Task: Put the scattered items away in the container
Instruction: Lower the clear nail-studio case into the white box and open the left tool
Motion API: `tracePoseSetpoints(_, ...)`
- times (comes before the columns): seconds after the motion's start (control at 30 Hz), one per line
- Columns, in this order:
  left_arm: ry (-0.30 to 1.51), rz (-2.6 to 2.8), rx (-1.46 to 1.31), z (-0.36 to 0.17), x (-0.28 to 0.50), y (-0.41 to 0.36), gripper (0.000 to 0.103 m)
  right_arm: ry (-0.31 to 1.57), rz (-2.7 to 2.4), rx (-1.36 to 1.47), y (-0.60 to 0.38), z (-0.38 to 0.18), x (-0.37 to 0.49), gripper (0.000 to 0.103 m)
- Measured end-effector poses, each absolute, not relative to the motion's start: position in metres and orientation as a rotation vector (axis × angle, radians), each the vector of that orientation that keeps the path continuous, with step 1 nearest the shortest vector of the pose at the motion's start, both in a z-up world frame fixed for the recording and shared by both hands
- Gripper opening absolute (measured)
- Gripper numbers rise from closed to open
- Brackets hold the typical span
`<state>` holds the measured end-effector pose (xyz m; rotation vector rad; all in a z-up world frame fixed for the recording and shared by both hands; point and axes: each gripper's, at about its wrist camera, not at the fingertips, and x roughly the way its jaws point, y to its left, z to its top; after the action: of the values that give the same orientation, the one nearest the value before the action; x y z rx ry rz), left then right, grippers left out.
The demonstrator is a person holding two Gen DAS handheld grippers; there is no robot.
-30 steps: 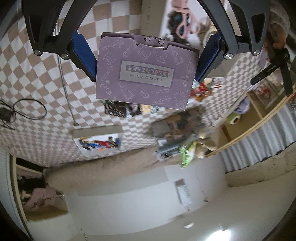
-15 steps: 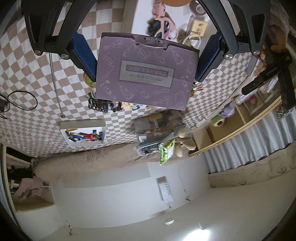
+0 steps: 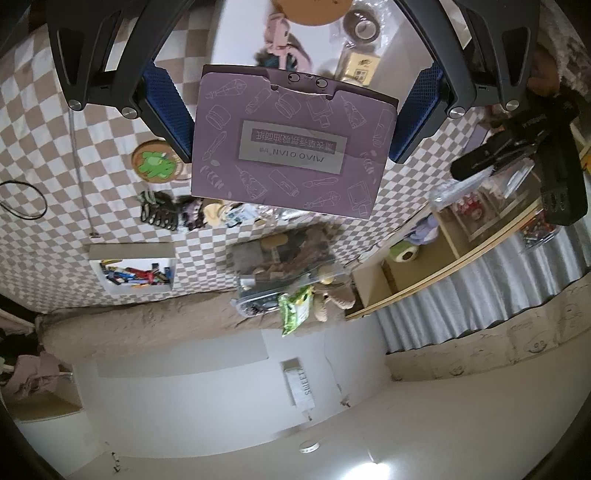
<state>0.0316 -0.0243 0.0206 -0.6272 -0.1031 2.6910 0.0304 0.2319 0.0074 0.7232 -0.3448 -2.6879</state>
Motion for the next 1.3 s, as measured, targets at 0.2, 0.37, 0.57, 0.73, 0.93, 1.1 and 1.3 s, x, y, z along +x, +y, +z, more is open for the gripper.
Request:
tracePoseSetpoints(0.2, -0.07, 2.644, -0.698, 0.006, 0.032, -0.01, 0.079, -0.343, -2.654, 0.767, 0.224, -0.002, 0.029, 0.1)
tracePoseSetpoints(0.37, -0.015, 2.598, -0.767, -0.009, 0.032, 0.005, 0.079, -0.346, -2.63, 0.8, 0.22, -0.007, 0.025, 0.1)
tracePoseSetpoints(0.57, 0.045, 2.517, -0.884, -0.03, 0.032, 0.018, 0.079, -0.345, -2.598, 0.817, 0.215, -0.009, 0.024, 0.1)
tracePoseSetpoints(0.73, 0.158, 2.434, -0.991, -0.049, 0.033, 0.031, 0.079, -0.338, -2.586, 0.835, 0.213, -0.011, 0.021, 0.1)
tracePoseSetpoints(0.93, 0.228, 2.334, -1.062, -0.056, 0.032, 0.04, 0.079, -0.343, -2.572, 0.846, 0.212, -0.012, 0.017, 0.1)
tracePoseSetpoints(1.1, 0.254, 2.251, -1.141, -0.061, 0.027, 0.046, 0.079, -0.345, -2.569, 0.853, 0.211, -0.012, 0.016, 0.1)
tracePoseSetpoints(1.3, 0.253, 2.187, -1.213, -0.067, 0.02, 0.049, 0.079, -0.342, -2.555, 0.883, 0.208, -0.015, 0.012, 0.1)
